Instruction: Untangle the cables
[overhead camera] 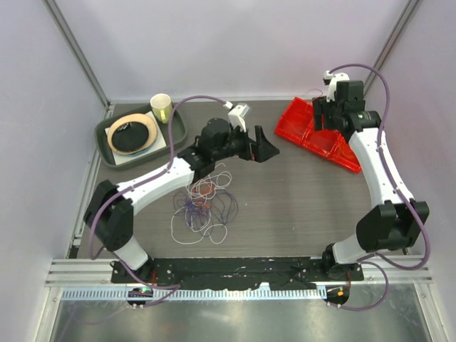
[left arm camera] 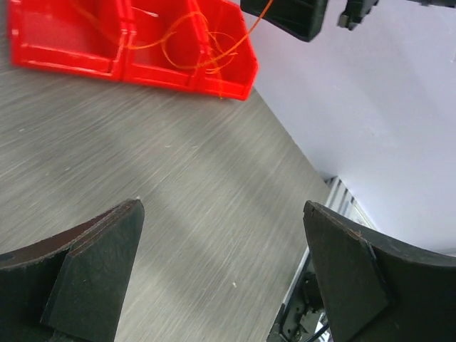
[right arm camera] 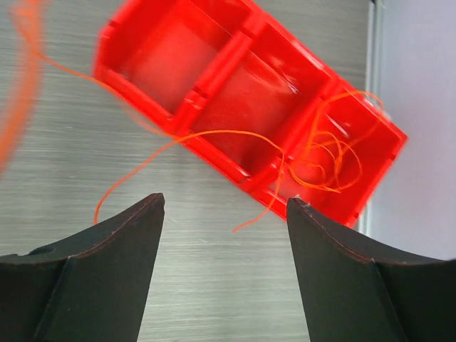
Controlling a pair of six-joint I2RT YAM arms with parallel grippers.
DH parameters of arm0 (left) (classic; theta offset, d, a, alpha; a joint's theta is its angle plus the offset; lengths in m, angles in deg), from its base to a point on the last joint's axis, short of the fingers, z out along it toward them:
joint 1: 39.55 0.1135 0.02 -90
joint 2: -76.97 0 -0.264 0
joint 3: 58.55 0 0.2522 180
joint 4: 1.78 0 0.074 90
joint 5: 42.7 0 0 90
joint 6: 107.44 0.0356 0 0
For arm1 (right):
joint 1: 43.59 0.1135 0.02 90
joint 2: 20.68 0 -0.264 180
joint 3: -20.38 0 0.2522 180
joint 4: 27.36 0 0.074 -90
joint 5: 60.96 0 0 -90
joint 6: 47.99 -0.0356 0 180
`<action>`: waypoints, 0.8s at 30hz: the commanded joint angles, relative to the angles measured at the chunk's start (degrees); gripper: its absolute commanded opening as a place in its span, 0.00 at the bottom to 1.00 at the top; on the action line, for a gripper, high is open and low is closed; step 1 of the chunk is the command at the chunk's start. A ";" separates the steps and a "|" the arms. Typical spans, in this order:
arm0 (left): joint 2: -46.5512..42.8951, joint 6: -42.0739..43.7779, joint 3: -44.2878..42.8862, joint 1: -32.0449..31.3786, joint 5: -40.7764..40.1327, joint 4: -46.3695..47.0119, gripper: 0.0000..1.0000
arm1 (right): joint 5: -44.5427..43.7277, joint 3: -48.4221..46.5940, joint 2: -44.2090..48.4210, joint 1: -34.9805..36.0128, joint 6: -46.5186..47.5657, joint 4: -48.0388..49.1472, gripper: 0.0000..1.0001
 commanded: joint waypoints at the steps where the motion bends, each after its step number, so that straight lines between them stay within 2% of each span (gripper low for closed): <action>1: 4.37 -1.57 -7.09 -0.79 8.59 3.49 1.00 | 11.12 4.39 5.69 1.75 -2.19 6.40 0.73; 8: 6.49 0.19 -8.86 -2.63 4.03 3.23 1.00 | 17.81 9.76 9.04 3.34 -6.24 9.93 0.70; 12: 8.07 7.90 -10.70 -4.74 -2.38 2.69 1.00 | 22.21 11.96 10.44 4.83 -7.21 11.16 0.70; 16: 9.65 10.91 -12.37 -5.01 -5.81 3.75 1.00 | 21.95 15.38 12.46 6.24 -5.99 11.43 0.70; 24: 10.27 17.06 -13.78 -5.01 -4.94 4.19 1.00 | 21.07 17.50 14.75 7.82 -4.66 11.34 0.70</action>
